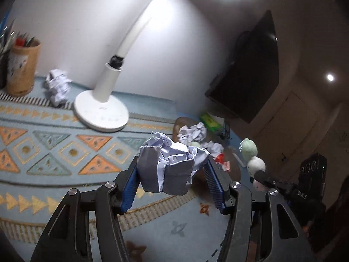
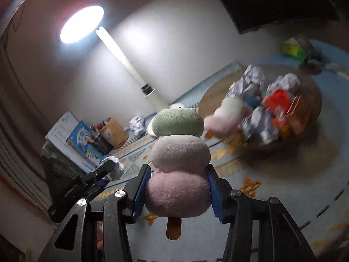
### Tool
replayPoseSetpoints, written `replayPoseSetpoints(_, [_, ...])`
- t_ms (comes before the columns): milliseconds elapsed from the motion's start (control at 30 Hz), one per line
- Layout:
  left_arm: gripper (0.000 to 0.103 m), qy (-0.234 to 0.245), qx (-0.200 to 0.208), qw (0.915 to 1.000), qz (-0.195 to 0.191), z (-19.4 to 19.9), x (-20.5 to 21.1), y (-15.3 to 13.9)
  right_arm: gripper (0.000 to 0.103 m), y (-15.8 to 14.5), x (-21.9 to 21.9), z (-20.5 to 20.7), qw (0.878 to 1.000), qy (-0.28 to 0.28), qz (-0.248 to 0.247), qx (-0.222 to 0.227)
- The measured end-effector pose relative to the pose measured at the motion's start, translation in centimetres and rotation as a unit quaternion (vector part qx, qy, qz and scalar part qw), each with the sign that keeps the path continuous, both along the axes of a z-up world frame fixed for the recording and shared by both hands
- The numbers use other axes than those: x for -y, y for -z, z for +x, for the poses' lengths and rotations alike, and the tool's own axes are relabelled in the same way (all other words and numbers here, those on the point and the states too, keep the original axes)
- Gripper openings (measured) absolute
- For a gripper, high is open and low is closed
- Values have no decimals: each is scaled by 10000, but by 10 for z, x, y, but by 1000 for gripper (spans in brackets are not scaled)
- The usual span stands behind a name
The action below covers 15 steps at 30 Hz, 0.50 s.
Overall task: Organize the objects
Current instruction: 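Carry the plush and paper over the bowl and open both grippers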
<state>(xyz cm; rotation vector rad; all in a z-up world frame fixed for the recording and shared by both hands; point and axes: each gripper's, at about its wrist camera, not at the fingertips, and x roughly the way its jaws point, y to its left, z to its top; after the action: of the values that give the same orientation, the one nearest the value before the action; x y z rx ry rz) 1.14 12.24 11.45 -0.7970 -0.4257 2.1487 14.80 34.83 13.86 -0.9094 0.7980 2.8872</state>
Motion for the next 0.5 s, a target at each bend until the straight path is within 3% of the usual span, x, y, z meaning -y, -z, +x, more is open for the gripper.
replayPoseSetpoints(100, [55,363,-378,9982,-284,-13,-68,-27,49,-24,-44,-12,9956,770,528,44])
replayPoseSetpoints(200, [58,708,-426,9957,-407,-36,-129,-29,50,-30,-80,-33,9930,1118,355,126])
replayPoseSetpoints(233, [67,781,-328,9956,-410,-44,-146,-24,53,-31,-88,-42,9929,1137,333,114])
replayPoseSetpoints(267, [86,777,-206,9957,-470,-53,-158,-16,74,-31,-95,-53,9932,1082,410,120])
replayPoseSetpoints(333, [89,633,-12,9961,-614,-65,-169,5,99,-22,-101,-83,9910,901,840,529])
replayPoseSetpoints(400, [89,659,364,9949,-677,-70,-161,26,99,-8,-109,-89,9814,1132,1263,898])
replayPoseSetpoints(500, [89,518,733,9951,-419,-63,-118,43,99,4,-113,-67,9875,903,1113,653])
